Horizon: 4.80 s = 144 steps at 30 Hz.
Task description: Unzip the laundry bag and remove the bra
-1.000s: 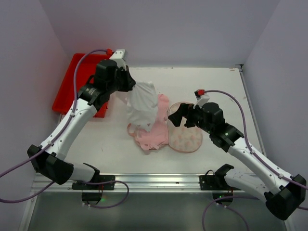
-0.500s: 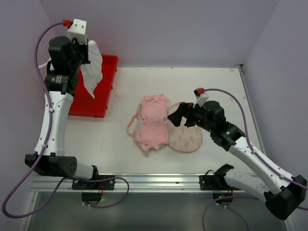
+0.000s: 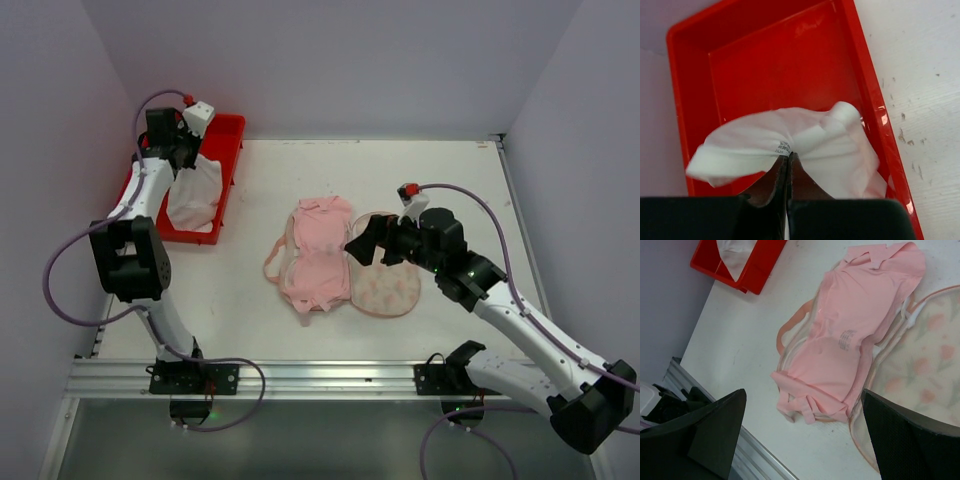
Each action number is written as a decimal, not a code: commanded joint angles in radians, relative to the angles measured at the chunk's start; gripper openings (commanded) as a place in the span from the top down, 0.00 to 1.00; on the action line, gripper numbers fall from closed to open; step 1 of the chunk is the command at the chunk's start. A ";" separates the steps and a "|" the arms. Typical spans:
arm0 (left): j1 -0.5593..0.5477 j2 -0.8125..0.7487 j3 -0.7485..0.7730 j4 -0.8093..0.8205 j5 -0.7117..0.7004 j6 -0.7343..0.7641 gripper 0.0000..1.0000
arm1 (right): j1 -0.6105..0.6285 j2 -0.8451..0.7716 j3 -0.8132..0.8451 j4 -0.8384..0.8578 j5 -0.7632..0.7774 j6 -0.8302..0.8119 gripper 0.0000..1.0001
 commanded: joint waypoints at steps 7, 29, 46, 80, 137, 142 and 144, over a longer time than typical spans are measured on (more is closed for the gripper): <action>-0.039 0.120 0.089 0.181 -0.062 0.044 1.00 | -0.002 0.042 0.028 0.011 -0.009 -0.038 0.01; 0.003 0.229 0.137 -0.005 -0.485 -0.173 0.07 | -0.003 0.093 0.038 0.014 -0.014 -0.063 0.01; -0.347 -0.363 -0.427 0.139 0.220 -0.916 0.00 | -0.005 0.008 -0.024 0.040 0.066 -0.073 0.01; -0.634 -0.284 -0.587 0.130 -0.057 -1.085 0.19 | -0.005 -0.067 -0.132 0.083 0.078 -0.027 0.01; -0.694 -0.331 -0.383 0.196 0.059 -0.889 1.00 | -0.005 -0.194 -0.150 0.075 0.139 -0.044 0.01; -0.688 -0.393 -0.250 0.074 0.026 -0.788 1.00 | -0.005 -0.251 -0.137 0.049 0.168 -0.047 0.01; -0.680 -0.414 -0.202 -0.004 -0.008 -0.726 1.00 | -0.005 -0.288 -0.140 0.047 0.176 -0.047 0.01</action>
